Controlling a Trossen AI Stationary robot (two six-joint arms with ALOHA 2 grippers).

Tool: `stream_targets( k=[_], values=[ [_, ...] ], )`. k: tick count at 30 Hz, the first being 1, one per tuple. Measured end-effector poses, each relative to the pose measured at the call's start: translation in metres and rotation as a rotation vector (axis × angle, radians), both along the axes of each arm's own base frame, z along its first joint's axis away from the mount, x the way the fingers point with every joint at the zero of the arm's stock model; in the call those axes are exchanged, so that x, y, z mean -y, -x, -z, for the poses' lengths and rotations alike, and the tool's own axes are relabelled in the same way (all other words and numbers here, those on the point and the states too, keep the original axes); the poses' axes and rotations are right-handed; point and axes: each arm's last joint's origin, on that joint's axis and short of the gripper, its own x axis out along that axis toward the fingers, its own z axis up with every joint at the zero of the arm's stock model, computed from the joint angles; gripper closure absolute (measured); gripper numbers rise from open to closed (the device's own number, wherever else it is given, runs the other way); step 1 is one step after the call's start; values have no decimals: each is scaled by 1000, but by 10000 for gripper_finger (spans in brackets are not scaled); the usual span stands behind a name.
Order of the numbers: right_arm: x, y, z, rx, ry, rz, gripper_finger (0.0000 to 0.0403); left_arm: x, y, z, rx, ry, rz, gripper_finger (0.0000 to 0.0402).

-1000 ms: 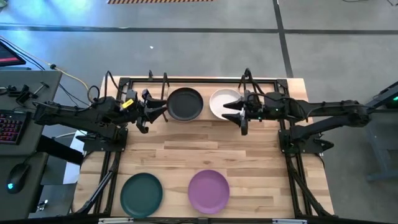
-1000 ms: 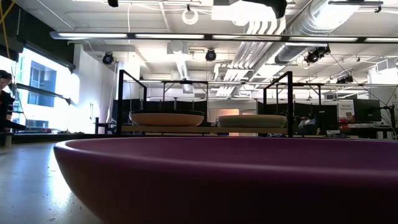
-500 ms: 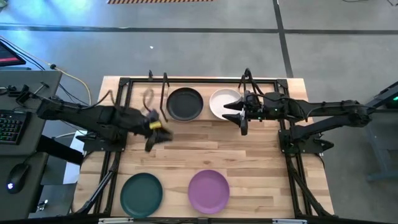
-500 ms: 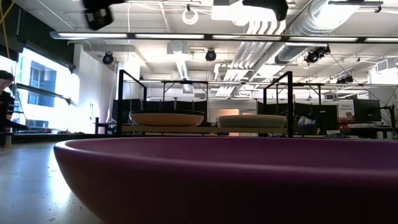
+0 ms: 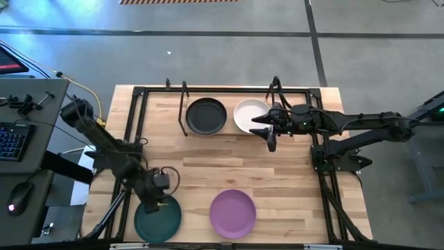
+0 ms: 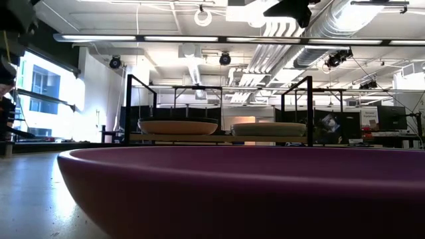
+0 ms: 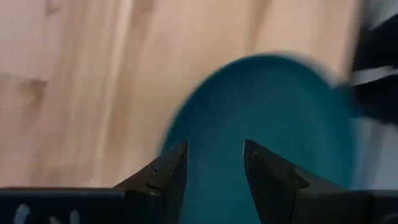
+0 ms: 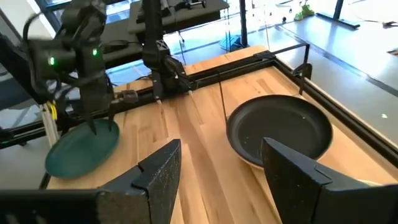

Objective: Place and stack plates onto a shelf
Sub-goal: Stack the green plate on top of the black plate on the shelf

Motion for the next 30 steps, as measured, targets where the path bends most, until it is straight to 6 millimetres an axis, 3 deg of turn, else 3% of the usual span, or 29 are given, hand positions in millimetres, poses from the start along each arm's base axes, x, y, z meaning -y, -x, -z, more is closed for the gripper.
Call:
stream_targets(
  k=[8,15,20,23,27,30],
  values=[
    [0,1,2,-18,-8,4,199,3,-3,29,-72,-201,102,257],
    [0,1,3,-27,-10,5,199,12,-10,42,-94,-170,135,260],
    [0,1,3,-27,-19,8,199,9,-11,45,-142,-172,89,329],
    [0,1,3,-31,-34,13,199,3,-16,42,-167,-131,60,387],
    [0,1,3,-30,-41,16,199,-15,-27,28,-169,-74,-17,396],
    [0,1,3,-27,-62,21,199,-35,-41,-2,-71,-42,-53,398]
  ],
)
